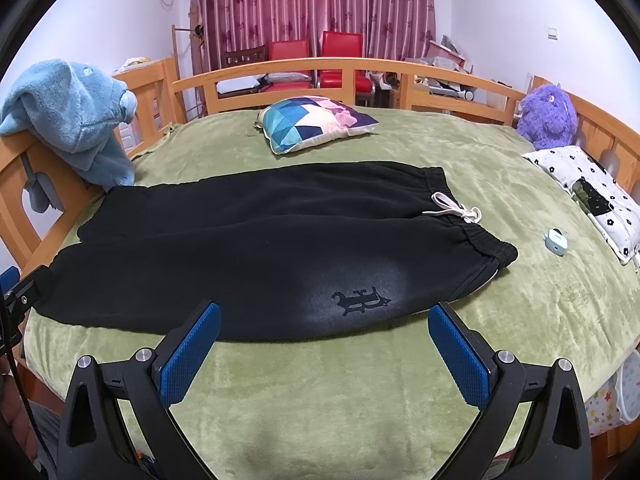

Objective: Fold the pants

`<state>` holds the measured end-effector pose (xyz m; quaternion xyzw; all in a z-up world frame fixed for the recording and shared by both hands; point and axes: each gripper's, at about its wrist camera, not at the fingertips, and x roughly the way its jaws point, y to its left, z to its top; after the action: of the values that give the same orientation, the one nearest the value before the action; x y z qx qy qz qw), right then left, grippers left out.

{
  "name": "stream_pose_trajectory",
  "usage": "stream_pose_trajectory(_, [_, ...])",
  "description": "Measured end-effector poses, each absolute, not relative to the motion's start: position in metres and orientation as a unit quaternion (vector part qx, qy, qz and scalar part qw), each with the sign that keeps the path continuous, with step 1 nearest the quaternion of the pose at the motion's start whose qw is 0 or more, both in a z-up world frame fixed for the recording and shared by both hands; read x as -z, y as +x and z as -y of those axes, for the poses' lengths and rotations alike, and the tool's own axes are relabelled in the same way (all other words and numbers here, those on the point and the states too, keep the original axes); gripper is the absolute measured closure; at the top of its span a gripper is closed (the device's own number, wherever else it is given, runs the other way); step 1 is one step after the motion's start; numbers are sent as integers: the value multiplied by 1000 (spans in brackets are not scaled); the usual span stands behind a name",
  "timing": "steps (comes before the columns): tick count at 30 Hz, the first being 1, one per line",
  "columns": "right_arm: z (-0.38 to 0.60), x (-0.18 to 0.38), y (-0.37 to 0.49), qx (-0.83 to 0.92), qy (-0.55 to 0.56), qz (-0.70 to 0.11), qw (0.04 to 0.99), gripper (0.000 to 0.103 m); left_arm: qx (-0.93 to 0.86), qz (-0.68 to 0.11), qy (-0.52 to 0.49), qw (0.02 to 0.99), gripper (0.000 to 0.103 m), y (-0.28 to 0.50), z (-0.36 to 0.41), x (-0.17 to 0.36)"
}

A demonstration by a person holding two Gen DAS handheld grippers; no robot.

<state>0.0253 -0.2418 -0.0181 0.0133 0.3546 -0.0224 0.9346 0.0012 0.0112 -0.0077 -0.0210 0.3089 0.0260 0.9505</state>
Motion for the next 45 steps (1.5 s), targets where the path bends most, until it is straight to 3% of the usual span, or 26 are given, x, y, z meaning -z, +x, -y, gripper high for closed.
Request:
stream_pose_trajectory(33, [243, 18, 29, 33, 15, -349, 936, 1, -29, -318, -41, 947, 0, 1, -11, 12])
stream_pose_trajectory(45, [232, 10, 19, -4, -10, -291, 957, 1, -26, -318, -43, 947, 0, 2, -14, 12])
